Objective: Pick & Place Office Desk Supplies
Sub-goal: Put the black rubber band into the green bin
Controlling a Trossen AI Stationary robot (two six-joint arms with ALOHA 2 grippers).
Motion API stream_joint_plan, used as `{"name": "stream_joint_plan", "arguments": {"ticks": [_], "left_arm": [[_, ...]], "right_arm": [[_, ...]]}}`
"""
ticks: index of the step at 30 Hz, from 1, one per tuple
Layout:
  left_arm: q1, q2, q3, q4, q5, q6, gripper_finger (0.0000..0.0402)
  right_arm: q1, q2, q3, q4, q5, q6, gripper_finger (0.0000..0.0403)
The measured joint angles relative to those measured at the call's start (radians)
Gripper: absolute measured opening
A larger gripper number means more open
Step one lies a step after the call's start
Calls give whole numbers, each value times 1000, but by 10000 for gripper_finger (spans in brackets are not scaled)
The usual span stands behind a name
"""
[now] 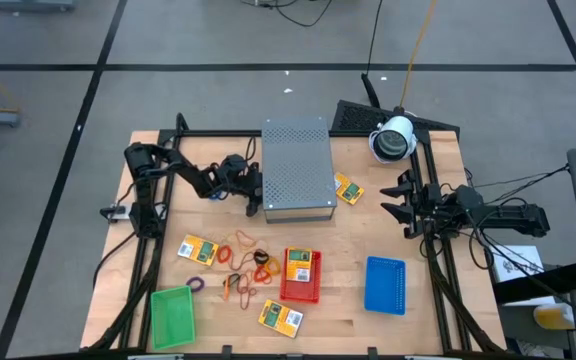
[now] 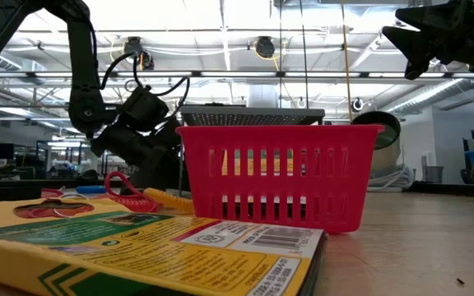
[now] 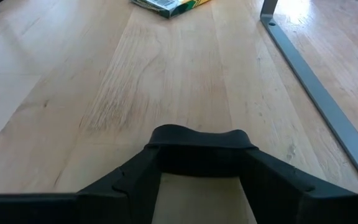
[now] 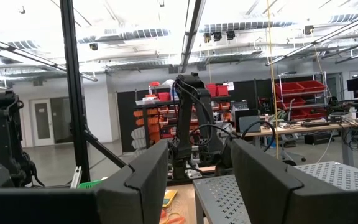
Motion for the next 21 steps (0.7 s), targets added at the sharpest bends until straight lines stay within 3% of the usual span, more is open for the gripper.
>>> {"name": "stream_joint_plan", "arguments": {"ticks": [21], "left_arm": [[31,-249,-3,-414,-42,99,216]], "right_arm": [[0,0,0,-7,-1,0,169]]}}
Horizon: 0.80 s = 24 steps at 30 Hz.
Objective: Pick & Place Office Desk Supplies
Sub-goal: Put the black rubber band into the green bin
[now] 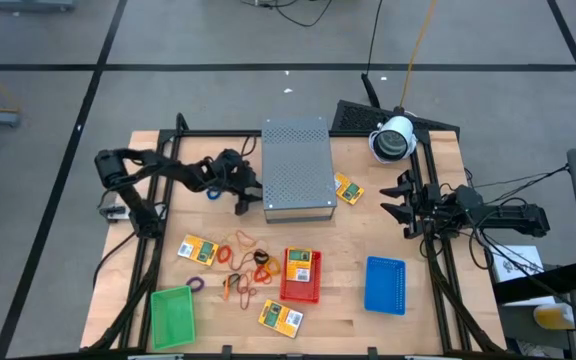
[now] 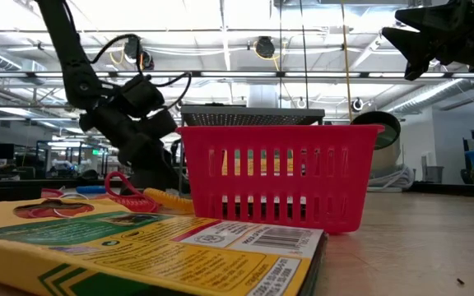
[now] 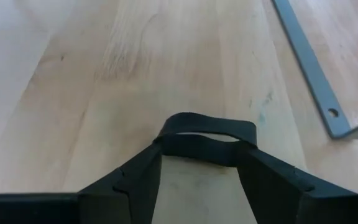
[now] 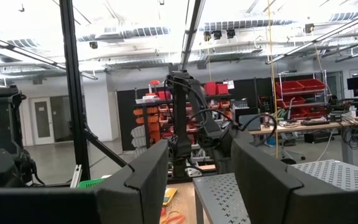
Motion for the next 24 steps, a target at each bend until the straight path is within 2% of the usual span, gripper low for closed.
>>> {"name": "stream_joint_plan", "arguments": {"ticks": [13,19,24], "left_arm": [[0,-189,0,-268,-14,35,216],[-3,-244,0,-274,-61,37,216],[-19,-239,2,-226,-81,28,216]], "right_arm": [[0,0,0,0,0,0,169],[0,0,0,0,0,0,169],[0,0,0,0,0,0,169]]}}
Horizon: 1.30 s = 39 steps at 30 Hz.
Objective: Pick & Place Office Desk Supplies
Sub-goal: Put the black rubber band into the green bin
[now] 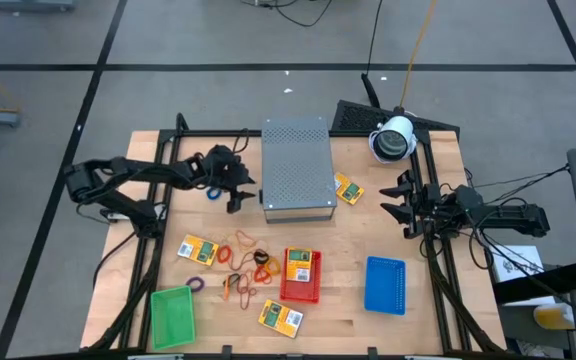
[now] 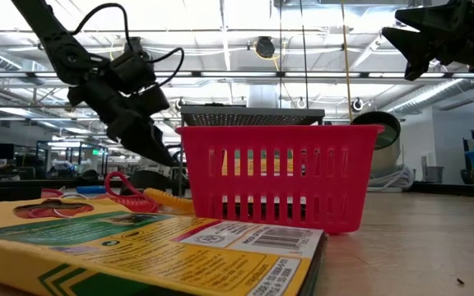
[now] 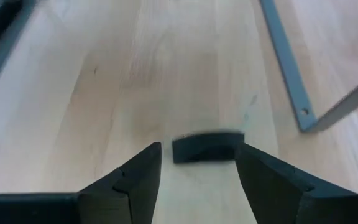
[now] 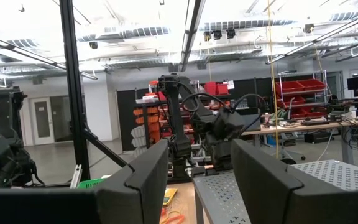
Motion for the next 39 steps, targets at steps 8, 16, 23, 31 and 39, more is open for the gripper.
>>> {"name": "stream_joint_plan", "arguments": {"ticks": [8,16,23,31,39], "left_arm": [[-15,30,0,77,2,-29,216],[-19,149,0,190,19,-70,216],[-19,239,0,228,29,-83,216],[-19,263,2,225,24,-106,216],[-19,263,2,188,19,-138,216]], "right_arm": [[0,0,0,2,0,0,169],[0,0,0,8,-20,0,169],[0,0,0,11,-26,0,169],[0,0,0,11,-26,0,169],[0,0,0,11,-26,0,169]]}}
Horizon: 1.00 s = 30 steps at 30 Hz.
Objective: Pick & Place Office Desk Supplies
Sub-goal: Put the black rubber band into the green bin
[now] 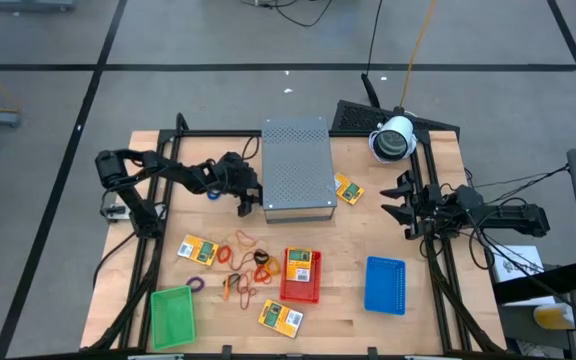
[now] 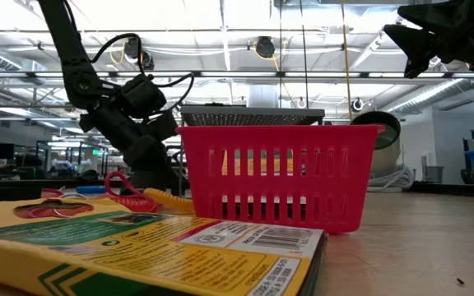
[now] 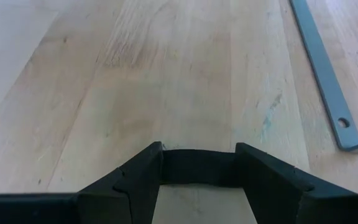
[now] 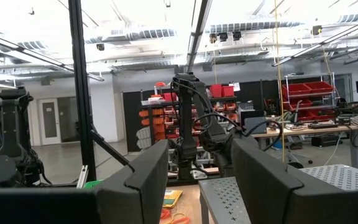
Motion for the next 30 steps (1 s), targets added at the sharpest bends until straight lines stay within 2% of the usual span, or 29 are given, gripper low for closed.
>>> {"name": "stream_joint_plan", "arguments": {"ticks": [9,12,16,22,23,30], "left_arm": [[-9,-1,2,-63,-65,-1,216],[-28,-1,2,-64,-108,-1,205],[-55,-1,1,-64,-158,0,153],[-71,-1,0,-64,-172,-6,25],[-71,-1,0,-64,-172,-17,14],[-71,-28,0,-91,-172,-66,7]], "right_arm": [[0,0,0,3,0,0,169],[0,0,0,4,0,0,169],[0,0,0,5,0,0,169],[0,0,0,5,0,0,169],[0,0,0,5,0,0,169],[0,0,0,5,1,0,169]]}}
